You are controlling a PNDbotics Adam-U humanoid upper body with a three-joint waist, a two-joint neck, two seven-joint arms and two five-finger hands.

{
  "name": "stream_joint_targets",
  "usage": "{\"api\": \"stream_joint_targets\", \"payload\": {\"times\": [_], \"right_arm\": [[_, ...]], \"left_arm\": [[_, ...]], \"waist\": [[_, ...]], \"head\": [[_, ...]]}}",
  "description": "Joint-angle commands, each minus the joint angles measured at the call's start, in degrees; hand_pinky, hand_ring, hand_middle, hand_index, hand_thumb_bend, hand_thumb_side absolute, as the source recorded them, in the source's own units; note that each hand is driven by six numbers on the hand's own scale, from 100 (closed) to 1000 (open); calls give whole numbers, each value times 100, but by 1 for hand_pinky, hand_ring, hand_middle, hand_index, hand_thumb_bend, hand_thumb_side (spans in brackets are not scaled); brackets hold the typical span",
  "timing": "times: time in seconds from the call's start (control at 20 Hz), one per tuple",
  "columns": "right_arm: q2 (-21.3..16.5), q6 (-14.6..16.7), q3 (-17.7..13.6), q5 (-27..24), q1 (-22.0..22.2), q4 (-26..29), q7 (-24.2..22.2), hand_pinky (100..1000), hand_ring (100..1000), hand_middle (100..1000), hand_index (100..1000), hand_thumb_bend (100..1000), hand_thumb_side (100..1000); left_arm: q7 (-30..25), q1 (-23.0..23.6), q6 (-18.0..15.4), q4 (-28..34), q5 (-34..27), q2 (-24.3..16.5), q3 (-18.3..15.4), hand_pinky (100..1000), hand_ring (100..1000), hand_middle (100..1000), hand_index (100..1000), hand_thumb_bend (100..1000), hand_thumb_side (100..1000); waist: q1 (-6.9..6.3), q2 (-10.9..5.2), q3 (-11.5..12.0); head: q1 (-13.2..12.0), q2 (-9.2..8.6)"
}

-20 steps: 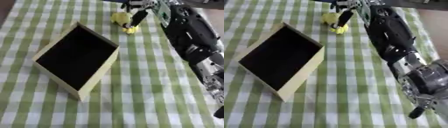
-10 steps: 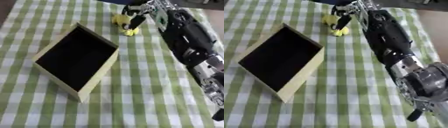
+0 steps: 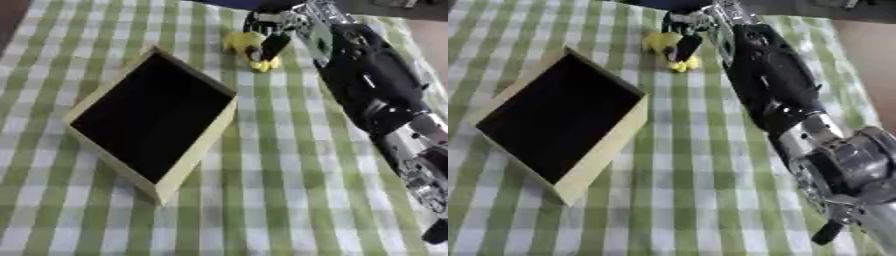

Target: Pick up objects on the table and place them in the box.

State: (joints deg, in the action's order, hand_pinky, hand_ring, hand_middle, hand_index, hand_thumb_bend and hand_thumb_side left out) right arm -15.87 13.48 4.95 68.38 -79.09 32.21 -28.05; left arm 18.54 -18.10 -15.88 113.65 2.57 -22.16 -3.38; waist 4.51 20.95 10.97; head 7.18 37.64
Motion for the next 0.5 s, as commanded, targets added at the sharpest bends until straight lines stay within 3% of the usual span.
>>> {"api": "stream_joint_targets", "payload": {"times": [0.05, 0.5], "right_arm": [[-73, -52, 34, -85, -67, 41, 208, 526, 582, 475, 678, 100, 100], [-90, -173, 163, -451, -148, 190, 498, 439, 516, 380, 565, 100, 100]], "left_arm": [[0, -56, -9, 94, -40, -32, -33, 538, 582, 652, 791, 378, 605], [-20, -42, 2, 94, -75, -43, -42, 538, 582, 650, 789, 377, 605]], "waist": [[-40, -148, -6], [-61, -208, -59]], "head": [[-1, -49], [-27, -14]]}}
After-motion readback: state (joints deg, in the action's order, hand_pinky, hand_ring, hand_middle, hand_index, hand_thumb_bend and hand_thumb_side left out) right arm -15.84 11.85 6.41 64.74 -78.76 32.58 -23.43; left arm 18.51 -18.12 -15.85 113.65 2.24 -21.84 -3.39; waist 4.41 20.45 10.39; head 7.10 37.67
